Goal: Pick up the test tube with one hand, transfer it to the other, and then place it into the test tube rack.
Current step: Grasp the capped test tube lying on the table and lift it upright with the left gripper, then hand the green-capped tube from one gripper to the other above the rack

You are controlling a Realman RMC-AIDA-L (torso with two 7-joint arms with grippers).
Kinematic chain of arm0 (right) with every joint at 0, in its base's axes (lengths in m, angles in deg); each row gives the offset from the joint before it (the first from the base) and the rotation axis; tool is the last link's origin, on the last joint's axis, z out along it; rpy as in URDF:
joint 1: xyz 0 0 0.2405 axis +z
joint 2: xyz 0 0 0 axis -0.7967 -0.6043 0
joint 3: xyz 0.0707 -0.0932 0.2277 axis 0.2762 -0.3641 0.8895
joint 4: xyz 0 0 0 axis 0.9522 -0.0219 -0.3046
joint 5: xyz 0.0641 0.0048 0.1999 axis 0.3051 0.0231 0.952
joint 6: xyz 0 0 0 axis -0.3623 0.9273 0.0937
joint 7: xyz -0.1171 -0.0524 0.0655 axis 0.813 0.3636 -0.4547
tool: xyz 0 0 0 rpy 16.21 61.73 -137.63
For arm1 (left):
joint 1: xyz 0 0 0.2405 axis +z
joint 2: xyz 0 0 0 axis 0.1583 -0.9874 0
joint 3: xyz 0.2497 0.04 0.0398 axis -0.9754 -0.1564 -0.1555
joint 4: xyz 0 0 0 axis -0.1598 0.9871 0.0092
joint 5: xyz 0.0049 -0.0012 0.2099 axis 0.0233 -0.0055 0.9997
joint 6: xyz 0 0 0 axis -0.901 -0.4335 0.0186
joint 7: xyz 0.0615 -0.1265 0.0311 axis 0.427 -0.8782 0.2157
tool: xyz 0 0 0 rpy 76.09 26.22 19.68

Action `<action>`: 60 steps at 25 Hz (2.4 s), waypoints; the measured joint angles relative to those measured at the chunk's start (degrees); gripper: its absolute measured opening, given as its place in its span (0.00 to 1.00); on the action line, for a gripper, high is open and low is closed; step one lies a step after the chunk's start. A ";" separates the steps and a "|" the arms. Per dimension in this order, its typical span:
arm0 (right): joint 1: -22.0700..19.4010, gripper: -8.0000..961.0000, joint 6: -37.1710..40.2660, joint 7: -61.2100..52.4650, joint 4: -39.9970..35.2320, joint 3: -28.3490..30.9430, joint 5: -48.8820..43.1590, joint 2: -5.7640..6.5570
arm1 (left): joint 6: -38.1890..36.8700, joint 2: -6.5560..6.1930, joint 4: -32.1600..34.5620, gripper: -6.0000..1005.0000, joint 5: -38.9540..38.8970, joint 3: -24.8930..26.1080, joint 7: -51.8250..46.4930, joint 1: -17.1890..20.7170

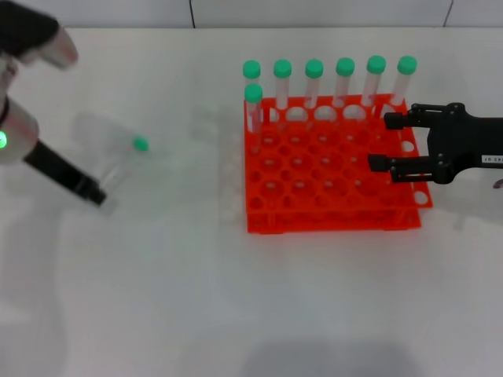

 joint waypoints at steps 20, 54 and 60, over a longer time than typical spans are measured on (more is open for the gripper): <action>-0.32 0.73 2.21 -0.85 -0.07 0.01 3.12 -0.04 | 12.58 -0.80 7.09 0.22 -52.92 2.39 40.71 13.22; 1.23 0.71 1.23 -6.97 1.85 -1.41 11.43 0.49 | 4.24 -0.52 -23.51 0.25 -52.24 1.56 57.82 -5.73; 1.56 0.71 1.06 -8.05 4.26 -0.15 14.67 0.29 | 4.25 -0.14 -23.28 0.26 -52.53 1.63 59.06 -5.23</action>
